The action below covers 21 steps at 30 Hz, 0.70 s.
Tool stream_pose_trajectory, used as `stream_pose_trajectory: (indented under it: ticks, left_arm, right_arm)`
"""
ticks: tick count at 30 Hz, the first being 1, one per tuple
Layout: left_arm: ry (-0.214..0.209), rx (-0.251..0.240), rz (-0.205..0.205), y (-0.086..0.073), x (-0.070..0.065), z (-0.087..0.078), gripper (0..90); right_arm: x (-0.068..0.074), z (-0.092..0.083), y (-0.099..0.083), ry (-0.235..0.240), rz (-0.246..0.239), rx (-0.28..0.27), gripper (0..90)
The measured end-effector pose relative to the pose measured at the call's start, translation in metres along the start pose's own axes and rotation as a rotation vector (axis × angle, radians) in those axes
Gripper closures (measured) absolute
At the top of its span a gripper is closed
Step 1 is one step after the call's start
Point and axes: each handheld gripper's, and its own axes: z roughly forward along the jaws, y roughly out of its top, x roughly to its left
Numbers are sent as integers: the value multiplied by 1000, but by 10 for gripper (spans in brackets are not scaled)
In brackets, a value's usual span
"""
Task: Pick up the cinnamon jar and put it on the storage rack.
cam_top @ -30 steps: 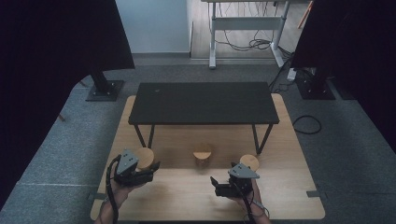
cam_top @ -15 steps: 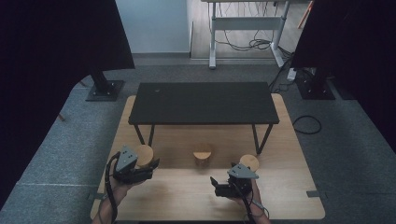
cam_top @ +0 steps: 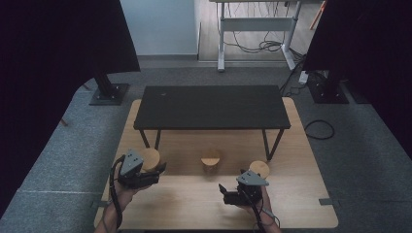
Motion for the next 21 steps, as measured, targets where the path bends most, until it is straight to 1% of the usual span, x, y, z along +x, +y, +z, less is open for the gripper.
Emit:
stream_pose_trajectory:
  ticks: [5,10,14,21]
  left_arm:
    - [3,-4,-7,2,1,-1,251]
    - [2,-9,-10,4,2,-1,251]
    - [0,-6,-3,7,3,-1,251]
    - [0,-16,-3,10,2,-2,251]
  right_arm:
    - [1,0,0,3,-1,-1,31]
    - [1,1,0,-4,3,3,32]
    - [2,2,1,-10,8,14,32]
    - [1,0,0,0,4,4,31]
